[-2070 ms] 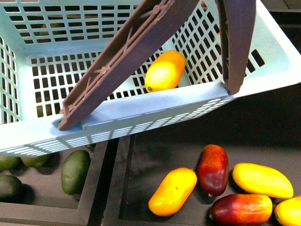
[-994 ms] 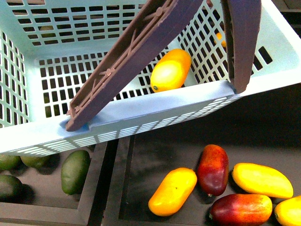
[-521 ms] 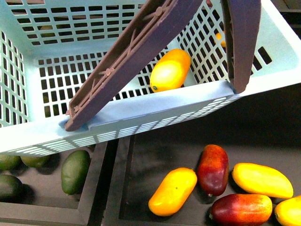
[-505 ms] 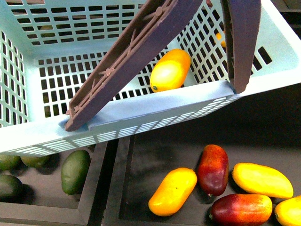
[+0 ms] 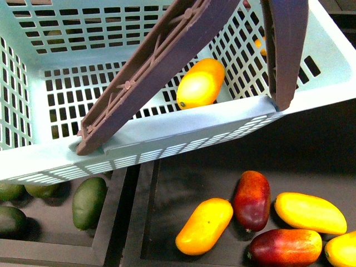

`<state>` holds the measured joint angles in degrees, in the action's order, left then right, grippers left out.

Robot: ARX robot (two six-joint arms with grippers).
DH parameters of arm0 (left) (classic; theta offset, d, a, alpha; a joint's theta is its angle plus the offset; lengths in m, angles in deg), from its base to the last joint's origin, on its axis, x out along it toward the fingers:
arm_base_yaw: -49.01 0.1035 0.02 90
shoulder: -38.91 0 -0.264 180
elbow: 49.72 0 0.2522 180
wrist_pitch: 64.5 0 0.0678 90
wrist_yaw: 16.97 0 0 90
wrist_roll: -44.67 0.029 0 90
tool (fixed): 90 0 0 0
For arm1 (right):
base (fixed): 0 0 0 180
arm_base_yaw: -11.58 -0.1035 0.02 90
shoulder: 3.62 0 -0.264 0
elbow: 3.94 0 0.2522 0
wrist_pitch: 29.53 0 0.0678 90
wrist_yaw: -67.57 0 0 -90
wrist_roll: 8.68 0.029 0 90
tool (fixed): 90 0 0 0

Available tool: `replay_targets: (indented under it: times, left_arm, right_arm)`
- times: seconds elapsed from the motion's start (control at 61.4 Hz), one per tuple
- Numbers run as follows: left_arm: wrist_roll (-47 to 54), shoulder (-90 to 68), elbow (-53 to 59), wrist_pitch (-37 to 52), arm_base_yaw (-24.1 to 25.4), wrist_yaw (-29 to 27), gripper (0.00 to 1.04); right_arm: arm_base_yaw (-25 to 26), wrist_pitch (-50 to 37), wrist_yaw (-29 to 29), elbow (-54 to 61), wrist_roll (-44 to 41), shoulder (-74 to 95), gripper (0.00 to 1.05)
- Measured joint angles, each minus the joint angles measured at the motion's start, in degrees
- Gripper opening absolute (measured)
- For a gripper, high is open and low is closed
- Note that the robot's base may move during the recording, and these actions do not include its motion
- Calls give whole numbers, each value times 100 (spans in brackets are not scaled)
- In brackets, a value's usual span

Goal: Pick lemon and mango into basket

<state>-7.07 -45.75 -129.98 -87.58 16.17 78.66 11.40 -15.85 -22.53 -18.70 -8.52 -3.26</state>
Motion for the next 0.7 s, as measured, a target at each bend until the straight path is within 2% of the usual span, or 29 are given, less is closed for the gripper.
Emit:
replay_targets:
  times: [0.13,0.277,0.44,0.701]
  left_arm:
    - [0,0,0,0,0,-2,5]
    - [7,0,0,0,-48,20,5]
    - [-92,-2,0,0,-74,153,5]
    - [-22,-2,-11,0,-42,-2,5]
  right_arm:
    - [0,0,0,0,0,0,65]
    - [0,0,-17,0,2,-2,97]
    - [0,9,-11,0,0,-9,96]
    - [0,15,-4,0,0,-11,96]
